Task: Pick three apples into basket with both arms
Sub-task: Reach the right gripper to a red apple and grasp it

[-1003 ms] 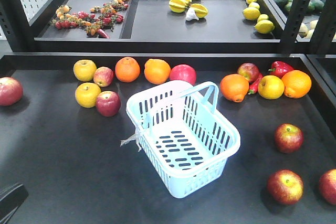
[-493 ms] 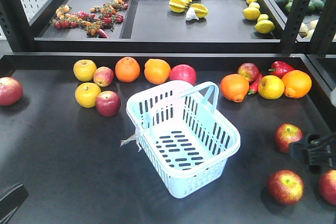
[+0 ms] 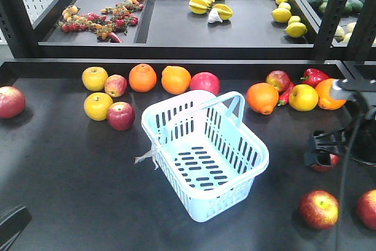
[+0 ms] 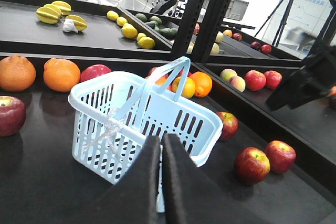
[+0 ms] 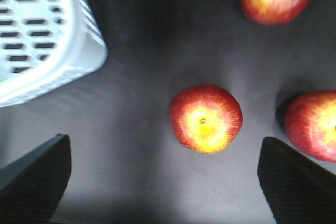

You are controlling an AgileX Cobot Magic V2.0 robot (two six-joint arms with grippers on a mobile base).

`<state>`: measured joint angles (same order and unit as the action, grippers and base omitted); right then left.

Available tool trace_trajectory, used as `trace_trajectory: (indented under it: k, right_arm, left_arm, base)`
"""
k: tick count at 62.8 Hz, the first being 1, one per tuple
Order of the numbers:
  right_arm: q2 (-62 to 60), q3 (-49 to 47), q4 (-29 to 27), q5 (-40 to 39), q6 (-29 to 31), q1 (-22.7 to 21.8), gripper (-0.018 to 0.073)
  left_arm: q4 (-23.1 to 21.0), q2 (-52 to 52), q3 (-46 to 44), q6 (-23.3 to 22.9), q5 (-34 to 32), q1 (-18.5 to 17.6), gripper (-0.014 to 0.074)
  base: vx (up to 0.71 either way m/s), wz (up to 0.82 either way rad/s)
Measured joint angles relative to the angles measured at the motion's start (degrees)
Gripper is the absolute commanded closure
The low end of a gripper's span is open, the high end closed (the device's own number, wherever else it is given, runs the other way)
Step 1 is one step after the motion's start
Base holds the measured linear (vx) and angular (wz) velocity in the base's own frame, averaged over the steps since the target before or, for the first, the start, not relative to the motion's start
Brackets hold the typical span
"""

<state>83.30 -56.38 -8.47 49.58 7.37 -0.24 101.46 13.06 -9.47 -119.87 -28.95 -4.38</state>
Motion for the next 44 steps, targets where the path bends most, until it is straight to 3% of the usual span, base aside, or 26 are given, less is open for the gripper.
trace_trajectory:
  k: [24,44]
  right_arm:
    - [16.8,-1.6,7.1,-1.3,-6.7,0.0,-0.0092]
    - [23.9,-2.0,7.8,-4.5,-7.7,0.0,-0.0086]
  left_arm:
    - [0.0,0.0,0.0,0.0,0.0,0.0,0.0604]
    - [0.0,0.0,0.0,0.0,0.0,0.0,0.0604]
  base:
    - [0.00,0.00]
    - [0.00,0.00]
